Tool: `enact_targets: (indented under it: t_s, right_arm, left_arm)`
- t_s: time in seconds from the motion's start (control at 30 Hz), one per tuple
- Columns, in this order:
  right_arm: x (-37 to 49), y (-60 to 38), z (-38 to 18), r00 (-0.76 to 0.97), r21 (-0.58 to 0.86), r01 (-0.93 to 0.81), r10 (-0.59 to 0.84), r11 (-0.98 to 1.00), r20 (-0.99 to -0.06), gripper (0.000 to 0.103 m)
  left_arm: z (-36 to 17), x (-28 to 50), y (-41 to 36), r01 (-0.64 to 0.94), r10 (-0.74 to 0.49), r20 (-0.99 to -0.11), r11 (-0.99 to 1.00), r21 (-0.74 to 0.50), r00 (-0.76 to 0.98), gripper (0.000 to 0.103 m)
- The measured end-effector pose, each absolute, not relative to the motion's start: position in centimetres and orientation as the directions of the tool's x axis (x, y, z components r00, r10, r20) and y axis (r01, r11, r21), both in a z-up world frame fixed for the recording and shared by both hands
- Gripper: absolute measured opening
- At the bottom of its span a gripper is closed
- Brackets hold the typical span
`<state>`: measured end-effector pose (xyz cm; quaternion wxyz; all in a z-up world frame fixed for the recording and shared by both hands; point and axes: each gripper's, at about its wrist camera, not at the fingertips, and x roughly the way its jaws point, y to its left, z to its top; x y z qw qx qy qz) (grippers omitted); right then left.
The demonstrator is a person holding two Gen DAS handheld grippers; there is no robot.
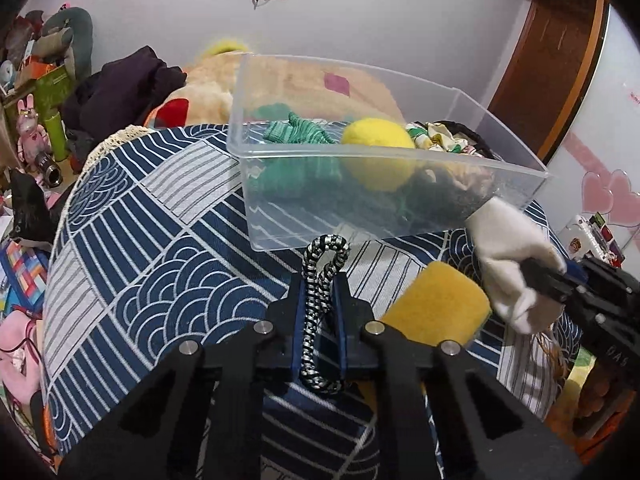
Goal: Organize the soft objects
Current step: 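Grasp the braided bracelet with the left tool while the right tool grasps the white drawstring pouch, then drop the bracelet into the box with the left tool while the right tool drops the pouch in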
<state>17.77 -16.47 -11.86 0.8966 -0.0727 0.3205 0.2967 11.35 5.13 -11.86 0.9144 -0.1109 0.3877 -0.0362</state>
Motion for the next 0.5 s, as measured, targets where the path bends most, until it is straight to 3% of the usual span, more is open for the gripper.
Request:
enact_targets:
  t_s: [0.5]
  right_arm:
    - [16.0,-18.4,-6.1,0.720,0.063,-0.567,0.531,0.821,-0.448,0.022]
  left_arm:
    - [-4.6,8.6,5.0,0.040,-0.157,-0.562,0.976,-0.214,0.812,0.013]
